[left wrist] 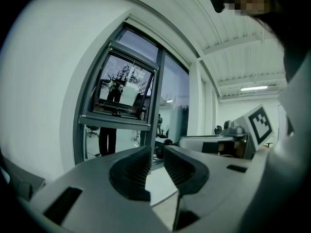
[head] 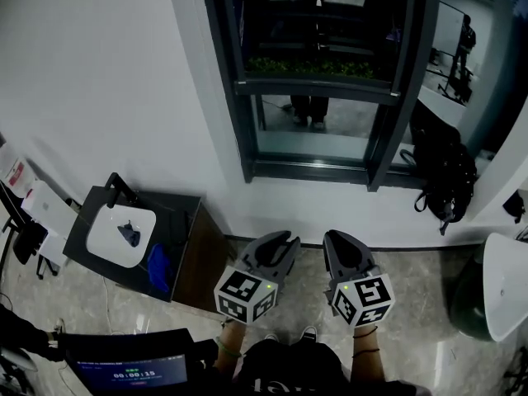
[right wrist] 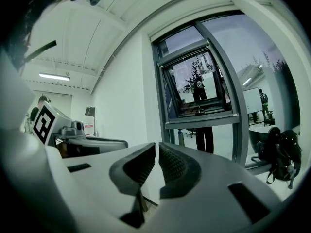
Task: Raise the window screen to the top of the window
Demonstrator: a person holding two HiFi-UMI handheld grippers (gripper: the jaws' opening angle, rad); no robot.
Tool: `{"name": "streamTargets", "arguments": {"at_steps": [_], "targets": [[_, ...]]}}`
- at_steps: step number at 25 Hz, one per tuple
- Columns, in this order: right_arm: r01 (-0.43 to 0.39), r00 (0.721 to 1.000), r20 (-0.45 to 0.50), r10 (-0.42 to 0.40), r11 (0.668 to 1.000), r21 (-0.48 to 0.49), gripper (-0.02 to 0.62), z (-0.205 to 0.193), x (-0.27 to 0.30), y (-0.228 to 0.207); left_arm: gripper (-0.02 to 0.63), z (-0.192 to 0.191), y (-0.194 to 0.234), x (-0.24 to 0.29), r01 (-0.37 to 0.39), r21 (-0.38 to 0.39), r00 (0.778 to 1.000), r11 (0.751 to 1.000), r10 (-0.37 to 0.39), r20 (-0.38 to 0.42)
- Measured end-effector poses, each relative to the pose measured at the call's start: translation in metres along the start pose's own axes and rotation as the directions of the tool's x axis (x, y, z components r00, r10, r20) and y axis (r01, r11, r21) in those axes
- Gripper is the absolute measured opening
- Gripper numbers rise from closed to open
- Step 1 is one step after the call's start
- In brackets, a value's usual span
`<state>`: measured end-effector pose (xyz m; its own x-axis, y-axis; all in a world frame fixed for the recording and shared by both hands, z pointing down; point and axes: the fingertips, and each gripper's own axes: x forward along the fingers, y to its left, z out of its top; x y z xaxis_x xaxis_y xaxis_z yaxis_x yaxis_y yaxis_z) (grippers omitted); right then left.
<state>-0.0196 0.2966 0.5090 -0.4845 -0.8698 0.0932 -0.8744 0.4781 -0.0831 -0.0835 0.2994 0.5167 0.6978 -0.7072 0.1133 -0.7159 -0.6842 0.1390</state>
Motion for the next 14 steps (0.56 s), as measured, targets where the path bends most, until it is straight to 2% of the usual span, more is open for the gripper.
{"name": "streamTargets", "arguments": {"at_steps": [14], "targets": [[0.027, 1.000, -0.005, -0.027, 0.999, 0.020, 0.025, -0.0088, -0.0098, 0.0038, 0.080, -0.0102, -0.0065, -0.0091, 0.018, -0.014, 1.000, 1.000, -0.018, -0.014]]}}
